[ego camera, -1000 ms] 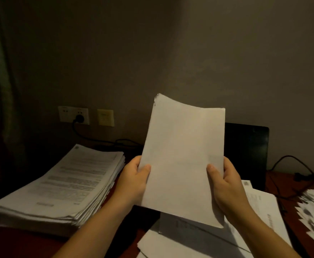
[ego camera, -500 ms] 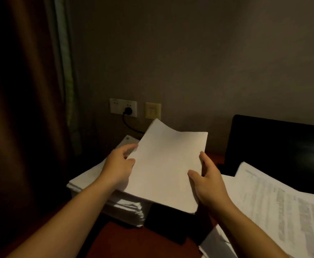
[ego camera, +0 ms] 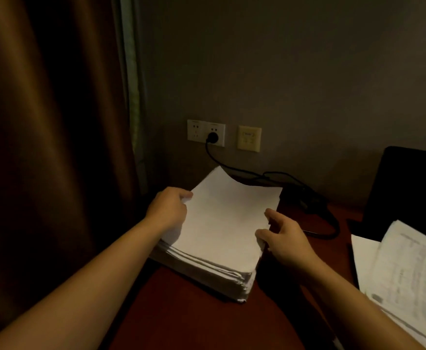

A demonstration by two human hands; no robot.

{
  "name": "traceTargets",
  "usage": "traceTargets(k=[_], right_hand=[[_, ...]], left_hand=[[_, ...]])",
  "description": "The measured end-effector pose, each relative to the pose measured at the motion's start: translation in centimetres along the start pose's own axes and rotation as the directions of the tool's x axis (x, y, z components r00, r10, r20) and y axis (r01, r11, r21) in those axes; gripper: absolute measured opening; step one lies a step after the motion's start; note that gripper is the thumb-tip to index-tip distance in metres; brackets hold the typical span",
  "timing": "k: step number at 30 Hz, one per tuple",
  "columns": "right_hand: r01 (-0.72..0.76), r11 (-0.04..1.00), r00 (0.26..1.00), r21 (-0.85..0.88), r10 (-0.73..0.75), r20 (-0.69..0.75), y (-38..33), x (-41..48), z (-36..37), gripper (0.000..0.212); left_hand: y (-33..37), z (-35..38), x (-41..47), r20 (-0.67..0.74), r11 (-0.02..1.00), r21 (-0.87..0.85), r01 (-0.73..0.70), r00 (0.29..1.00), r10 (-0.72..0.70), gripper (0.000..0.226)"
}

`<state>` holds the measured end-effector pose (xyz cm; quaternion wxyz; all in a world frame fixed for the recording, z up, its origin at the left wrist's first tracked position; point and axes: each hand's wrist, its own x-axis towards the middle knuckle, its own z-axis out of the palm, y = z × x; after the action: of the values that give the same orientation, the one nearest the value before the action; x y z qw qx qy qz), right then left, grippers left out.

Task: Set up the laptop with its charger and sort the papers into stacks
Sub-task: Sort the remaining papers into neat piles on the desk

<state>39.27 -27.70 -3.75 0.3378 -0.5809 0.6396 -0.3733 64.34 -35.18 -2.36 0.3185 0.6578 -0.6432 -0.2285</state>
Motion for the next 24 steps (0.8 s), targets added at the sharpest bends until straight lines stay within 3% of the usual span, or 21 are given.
traceTargets(k=[3,7,12,15,18,21,24], right_hand=[[0.085,0.947,0.996,-0.309,-0.082,0.023,0.4,0.0,0.3,0.066],[0.14,0.775,0.99,-0.616,-0.131,0.061,0.8,-0.2,0.6,0.055],[0.175,0.687,0.982,-0.706,-0.068,0.177,1.0,0.0,0.0,0.06],[0.181,0.654,0.973,-0.735,-0.01,0.231,0.8,-0.3,-1.0,0.071],[0.187,0.653,0.978,-0.734,-0.053,0.203,0.8,-1.6,-3.1,0.073],[0.199,0.64,0.98,-0.742,-0.141,0.141,1.6,-3.6,-6.4,0.068],[0.162,0.617,0.981,-0.77,-0.183,0.06,3.7,-6.3,-10.3,0.062]], left_hand=[[-0.6,0.4,-0.2,-0.024,0.995,0.101,0.005,1.0,-0.002,0.044],[-0.9,0.9,-0.7,0.052,0.971,0.229,-0.065,0.997,0.055,0.037],[1.0,0.7,-2.1,0.277,0.833,0.527,-0.166,0.961,0.016,0.053],[2.5,1.3,-2.8,0.311,0.723,0.672,-0.16,0.947,-0.079,0.059],[4.8,2.5,-4.3,0.312,0.669,0.728,-0.152,0.942,-0.126,0.059],[8.3,4.8,-6.8,0.314,0.698,0.668,-0.26,0.948,0.053,0.058],[12.0,7.9,-9.8,0.321,0.73,0.541,-0.418,0.905,0.28,0.059]])
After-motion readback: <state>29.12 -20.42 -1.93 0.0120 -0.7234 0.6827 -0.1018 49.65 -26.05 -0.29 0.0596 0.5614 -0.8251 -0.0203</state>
